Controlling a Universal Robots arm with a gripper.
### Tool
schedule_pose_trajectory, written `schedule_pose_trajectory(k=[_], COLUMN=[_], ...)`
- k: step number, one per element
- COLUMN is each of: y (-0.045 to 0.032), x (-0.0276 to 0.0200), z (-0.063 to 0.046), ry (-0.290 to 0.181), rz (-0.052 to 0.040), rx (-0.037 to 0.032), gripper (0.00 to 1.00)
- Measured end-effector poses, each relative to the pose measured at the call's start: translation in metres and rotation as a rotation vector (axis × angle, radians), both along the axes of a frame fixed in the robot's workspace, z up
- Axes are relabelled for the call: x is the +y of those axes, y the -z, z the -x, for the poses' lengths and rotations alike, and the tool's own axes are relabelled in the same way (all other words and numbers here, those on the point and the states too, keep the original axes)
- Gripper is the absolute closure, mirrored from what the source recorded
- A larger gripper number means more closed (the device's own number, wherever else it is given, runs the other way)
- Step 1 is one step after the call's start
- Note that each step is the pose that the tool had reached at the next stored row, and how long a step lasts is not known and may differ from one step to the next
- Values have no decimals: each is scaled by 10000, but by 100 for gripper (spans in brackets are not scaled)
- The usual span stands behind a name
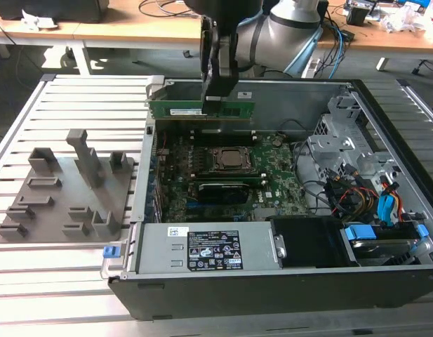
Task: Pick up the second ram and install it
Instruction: 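Pick up the second ram and move it above second insertion slot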
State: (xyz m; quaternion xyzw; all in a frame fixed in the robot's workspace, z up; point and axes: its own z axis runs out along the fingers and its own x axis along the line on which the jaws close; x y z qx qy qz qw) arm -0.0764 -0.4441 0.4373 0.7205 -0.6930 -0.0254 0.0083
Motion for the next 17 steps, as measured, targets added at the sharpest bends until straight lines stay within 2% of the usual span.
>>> schedule_pose_trajectory(k=[2, 6, 7, 11, 15, 17], y=[0, 2, 7, 24, 56, 78], x=[1, 3, 4, 10, 15, 39], z=[-106, -251, -335, -376, -409, -473], ry=[1, 1, 3, 131, 576, 605], rz=[0, 0, -2, 0, 0, -1], rx=[4, 16, 24, 27, 27, 35], gripper=[86, 86, 86, 86, 86, 86])
